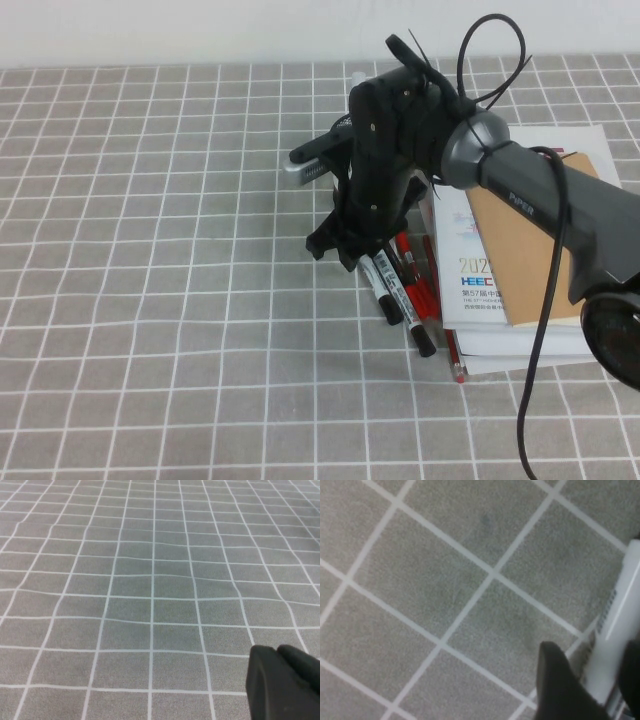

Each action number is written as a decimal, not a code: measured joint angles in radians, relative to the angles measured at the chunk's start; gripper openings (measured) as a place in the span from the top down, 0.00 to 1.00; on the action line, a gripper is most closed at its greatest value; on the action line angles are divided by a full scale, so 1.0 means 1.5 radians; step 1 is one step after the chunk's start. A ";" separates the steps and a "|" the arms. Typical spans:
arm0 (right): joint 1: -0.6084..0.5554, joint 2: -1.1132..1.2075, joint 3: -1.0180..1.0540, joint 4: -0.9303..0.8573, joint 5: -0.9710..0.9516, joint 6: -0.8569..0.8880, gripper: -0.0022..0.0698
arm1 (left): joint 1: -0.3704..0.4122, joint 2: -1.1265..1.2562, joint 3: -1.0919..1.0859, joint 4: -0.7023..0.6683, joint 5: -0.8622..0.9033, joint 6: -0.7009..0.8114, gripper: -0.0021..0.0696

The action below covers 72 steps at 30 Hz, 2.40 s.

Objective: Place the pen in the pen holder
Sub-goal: Pick up the pen on the table, then place the pen onto the pen holder

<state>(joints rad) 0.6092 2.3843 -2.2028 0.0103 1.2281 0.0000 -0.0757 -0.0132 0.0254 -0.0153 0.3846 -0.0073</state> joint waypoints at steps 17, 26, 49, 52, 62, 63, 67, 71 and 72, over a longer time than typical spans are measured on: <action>0.001 -0.016 0.014 0.014 0.000 0.000 0.83 | 0.000 0.000 0.000 0.000 0.000 0.000 0.98; 0.036 -0.202 0.130 0.001 -0.053 0.000 0.83 | 0.000 0.000 0.000 0.000 0.000 0.000 0.98; -0.027 -0.397 0.673 0.054 -1.234 0.000 0.83 | 0.000 0.000 0.000 0.000 0.000 0.000 0.98; -0.036 -0.347 0.619 0.050 -1.235 0.000 0.83 | 0.000 0.000 0.000 0.000 0.000 0.000 0.98; -0.049 -0.216 0.520 0.025 -1.229 0.000 0.75 | 0.000 0.000 0.000 0.000 0.000 0.000 0.98; -0.049 -0.210 0.518 0.025 -1.229 0.000 0.72 | 0.000 0.000 0.000 0.000 0.000 0.000 0.98; -0.056 -0.200 0.517 0.025 -1.229 0.000 0.60 | 0.000 0.000 0.000 0.000 0.000 0.000 0.98; -0.058 -0.207 0.517 0.023 -1.204 0.000 0.56 | 0.000 0.000 0.000 0.000 0.000 0.000 0.98; -0.059 -0.214 0.517 0.018 -1.185 0.000 0.57 | 0.000 0.000 0.000 0.000 0.000 0.000 0.98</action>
<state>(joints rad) 0.5204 2.0627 -1.4274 0.0372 -0.5501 0.0000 -0.0757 -0.0132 0.0254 -0.0153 0.3846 -0.0073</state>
